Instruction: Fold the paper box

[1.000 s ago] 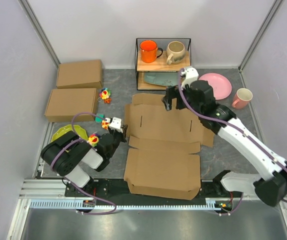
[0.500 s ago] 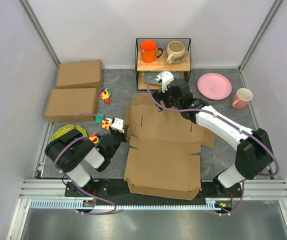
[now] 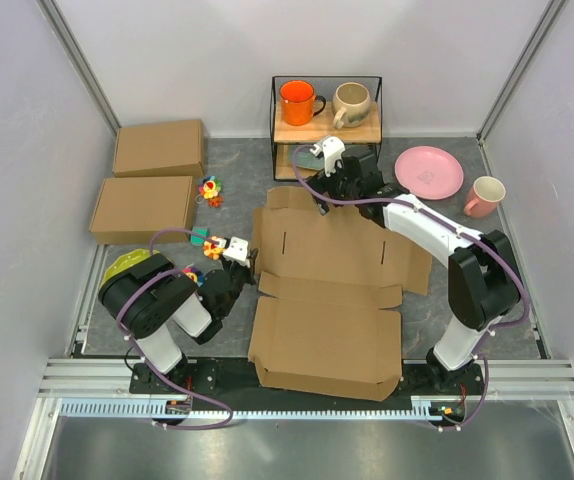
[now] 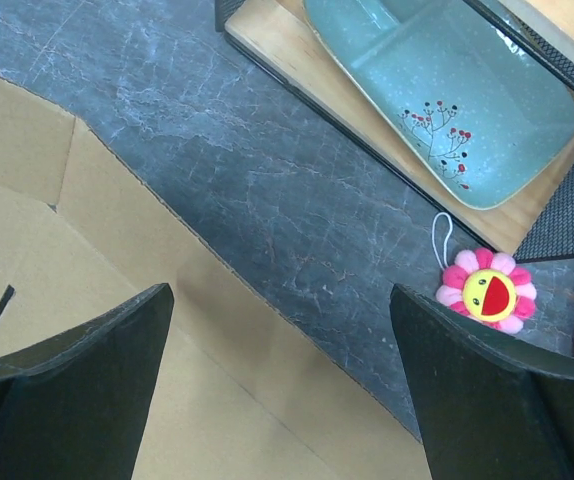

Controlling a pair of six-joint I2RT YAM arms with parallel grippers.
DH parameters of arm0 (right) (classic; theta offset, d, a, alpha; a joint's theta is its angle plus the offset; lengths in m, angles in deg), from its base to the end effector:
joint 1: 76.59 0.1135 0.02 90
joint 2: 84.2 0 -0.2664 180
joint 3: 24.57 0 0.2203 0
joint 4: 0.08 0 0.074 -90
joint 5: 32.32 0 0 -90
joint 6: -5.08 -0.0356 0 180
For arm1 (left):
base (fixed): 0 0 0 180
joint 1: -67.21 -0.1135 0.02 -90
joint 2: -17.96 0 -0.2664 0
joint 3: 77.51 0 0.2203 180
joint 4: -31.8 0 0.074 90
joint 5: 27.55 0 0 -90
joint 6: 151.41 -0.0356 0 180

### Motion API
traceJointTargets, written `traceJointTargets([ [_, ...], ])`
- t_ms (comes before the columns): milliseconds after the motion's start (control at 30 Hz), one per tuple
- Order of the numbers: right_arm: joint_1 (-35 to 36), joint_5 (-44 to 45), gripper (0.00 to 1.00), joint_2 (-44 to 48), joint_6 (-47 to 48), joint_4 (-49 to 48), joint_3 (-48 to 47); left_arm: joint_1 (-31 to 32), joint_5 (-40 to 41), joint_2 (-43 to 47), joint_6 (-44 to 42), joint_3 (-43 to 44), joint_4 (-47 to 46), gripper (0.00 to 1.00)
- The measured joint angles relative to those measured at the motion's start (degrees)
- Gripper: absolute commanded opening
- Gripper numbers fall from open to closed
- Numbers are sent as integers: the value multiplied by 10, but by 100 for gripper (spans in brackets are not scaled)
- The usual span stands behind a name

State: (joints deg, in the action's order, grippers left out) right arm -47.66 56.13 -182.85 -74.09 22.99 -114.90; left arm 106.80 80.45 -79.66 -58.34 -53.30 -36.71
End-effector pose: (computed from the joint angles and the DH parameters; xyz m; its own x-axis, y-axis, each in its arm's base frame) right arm 0.3248 0.1806 0.2879 -0.3531 -0.4098 -0.8411 -0.5805 0.8010 -0.1466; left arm 0.1809 -0.1354 0.1572 -0.0855 0.0046 -0.9963 0.3648 0.9307 -0.0270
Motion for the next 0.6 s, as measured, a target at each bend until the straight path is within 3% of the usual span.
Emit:
traceJointTargets([
  [167, -4, -35, 85, -5, 0, 1, 0, 0, 2, 0, -1, 0, 0, 2],
  [433, 1, -68, 55, -6, 0, 5, 0, 0, 3, -2, -2, 2, 0, 2],
  [600, 4, -70, 44, -6, -1, 6, 0, 1, 5, -3, -2, 2, 0, 2],
])
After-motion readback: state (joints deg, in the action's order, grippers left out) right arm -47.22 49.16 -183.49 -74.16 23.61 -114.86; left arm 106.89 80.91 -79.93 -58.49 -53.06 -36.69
